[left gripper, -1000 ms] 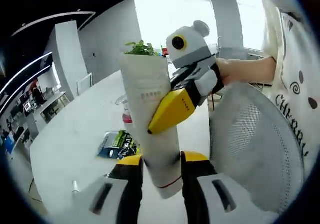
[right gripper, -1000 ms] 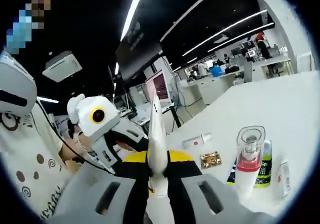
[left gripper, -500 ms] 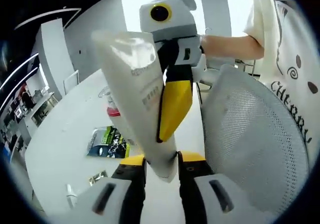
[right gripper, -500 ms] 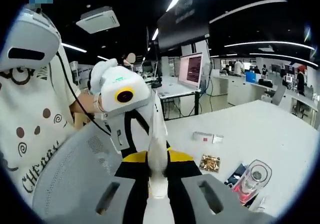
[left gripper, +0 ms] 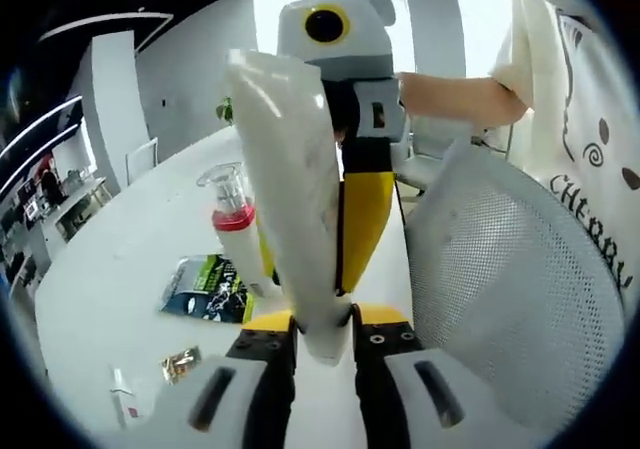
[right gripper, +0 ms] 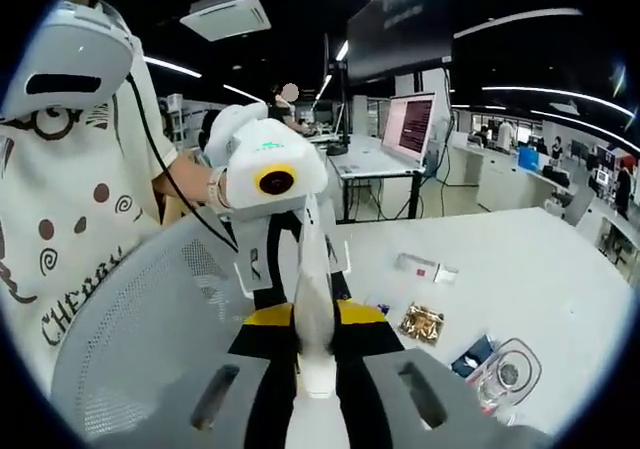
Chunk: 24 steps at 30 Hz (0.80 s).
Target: Arrange the skincare products in the storage area until every visible bottle or jar stands upright without overlapping.
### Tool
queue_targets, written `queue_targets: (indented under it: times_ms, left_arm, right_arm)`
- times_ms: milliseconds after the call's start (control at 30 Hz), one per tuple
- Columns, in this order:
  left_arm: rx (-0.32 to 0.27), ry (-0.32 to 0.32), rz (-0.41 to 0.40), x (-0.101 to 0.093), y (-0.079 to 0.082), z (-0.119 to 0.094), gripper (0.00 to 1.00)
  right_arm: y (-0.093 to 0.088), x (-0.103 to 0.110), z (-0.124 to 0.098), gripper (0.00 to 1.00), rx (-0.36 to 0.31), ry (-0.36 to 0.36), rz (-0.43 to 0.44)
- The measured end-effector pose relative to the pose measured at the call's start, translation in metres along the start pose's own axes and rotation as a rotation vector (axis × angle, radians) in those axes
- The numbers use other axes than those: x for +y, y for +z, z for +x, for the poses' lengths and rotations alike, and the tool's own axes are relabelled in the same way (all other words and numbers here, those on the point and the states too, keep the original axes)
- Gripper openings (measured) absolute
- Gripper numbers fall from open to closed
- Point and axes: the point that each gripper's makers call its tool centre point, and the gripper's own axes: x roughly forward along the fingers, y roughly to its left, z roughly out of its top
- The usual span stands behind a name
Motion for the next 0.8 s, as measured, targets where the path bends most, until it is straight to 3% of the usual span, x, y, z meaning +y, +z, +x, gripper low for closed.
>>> queue_targets:
  times_ms: [200,467,800]
  left_arm:
    - [0.011,-0.003,-0.024,-0.003,-0.002,0.009,0.16]
    - [0.018,0.001,-0.043,-0.001,-0.003,0.012,0.15]
    - [0.040,0.016,-0.036,0.001,-0.010,0.018,0.15]
  right_arm:
    - [-0.013,-0.008,0.004,0.14,0.091,0.019,-0.012]
    - [-0.021,-0.014,0.003,0.15,0.161,0.023,0.005]
    - [-0.033,-0.010,0.005,0.16,0.309,0.041,-0.038]
